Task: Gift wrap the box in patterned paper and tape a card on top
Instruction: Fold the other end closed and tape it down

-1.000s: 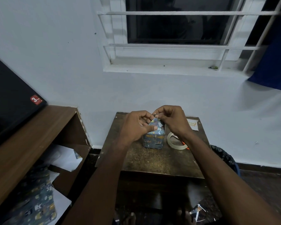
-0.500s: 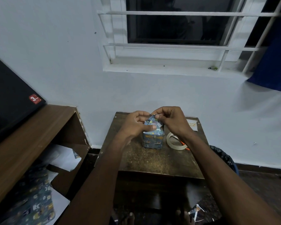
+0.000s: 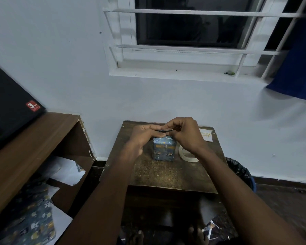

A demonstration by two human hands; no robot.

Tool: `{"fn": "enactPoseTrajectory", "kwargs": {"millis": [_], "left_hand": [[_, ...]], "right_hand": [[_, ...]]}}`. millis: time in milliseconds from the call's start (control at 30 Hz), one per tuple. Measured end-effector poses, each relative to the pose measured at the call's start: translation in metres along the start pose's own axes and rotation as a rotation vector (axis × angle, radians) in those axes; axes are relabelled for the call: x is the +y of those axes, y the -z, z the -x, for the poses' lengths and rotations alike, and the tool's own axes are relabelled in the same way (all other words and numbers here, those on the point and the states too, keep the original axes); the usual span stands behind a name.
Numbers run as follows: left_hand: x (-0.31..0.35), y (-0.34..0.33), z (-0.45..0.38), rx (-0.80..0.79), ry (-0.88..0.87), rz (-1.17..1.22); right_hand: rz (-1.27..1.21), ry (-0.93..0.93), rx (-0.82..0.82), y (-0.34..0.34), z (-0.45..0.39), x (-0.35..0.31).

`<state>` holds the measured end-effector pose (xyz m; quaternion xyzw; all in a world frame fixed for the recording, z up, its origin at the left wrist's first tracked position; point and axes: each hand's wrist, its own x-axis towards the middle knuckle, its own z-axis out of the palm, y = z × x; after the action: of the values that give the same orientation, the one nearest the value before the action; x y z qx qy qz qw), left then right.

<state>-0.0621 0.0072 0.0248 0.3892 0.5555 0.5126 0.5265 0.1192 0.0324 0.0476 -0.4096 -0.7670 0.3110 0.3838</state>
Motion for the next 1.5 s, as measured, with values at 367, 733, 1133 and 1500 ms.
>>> {"fn": "enactPoseTrajectory", "kwargs": {"millis": [367, 733, 1133, 1500], "left_hand": [[-0.007, 0.020, 0.013, -0.266, -0.293, -0.278], [-0.013, 0.023, 0.023, -0.269, -0.336, -0.236], [-0.012, 0.025, 0.017, -0.229, -0.366, -0.332], [-0.011, 0.025, 0.015, -0.208, -0.426, -0.432]], "right_hand": [[0.320, 0.114, 0.172, -0.016, 0.020, 0.001], [0.315, 0.305, 0.149, -0.012, 0.039, 0.013], [0.254, 0.219, 0.322, 0.000, 0.057, 0.022], [0.484, 0.152, 0.202, -0.003, 0.057, 0.020]]}}
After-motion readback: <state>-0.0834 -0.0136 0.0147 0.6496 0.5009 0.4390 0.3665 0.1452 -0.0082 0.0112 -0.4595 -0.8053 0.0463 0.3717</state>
